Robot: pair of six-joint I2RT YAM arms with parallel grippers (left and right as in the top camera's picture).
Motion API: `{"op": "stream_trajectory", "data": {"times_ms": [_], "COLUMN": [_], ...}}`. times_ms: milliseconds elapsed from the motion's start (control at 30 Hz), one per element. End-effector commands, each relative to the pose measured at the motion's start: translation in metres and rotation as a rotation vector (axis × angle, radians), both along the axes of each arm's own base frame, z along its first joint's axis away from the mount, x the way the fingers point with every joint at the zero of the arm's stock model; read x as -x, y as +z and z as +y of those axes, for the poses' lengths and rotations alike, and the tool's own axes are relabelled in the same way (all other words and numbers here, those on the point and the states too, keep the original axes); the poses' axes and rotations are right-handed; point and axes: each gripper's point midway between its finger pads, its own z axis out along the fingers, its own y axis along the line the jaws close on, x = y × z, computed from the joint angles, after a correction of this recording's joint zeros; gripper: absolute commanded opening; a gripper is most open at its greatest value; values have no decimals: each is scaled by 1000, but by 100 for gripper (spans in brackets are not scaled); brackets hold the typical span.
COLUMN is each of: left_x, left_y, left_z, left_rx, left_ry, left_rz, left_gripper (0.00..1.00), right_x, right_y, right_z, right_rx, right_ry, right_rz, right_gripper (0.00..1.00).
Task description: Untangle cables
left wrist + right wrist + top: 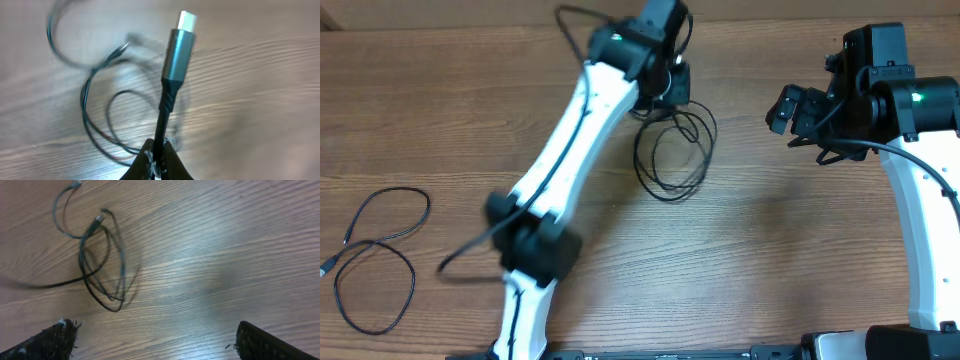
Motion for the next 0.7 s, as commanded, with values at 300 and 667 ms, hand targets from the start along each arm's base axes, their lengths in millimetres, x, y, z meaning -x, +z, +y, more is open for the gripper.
{"op": "stream_trajectory", "data": {"times_ms": [300,667], "left_x": [69,74], "left_y": [181,277], "left_z": [26,67], "left_rx": [183,341], "left_ry": [-89,37], "left_rz": [-381,-654], "left_gripper": [4,4], "right_x": [6,30], "right_y": [24,23], "right_z": [65,105], "right_rx": [-281,-329], "right_ry": [308,411], "right_rz": [-68,-5], "right_gripper": [100,100]}}
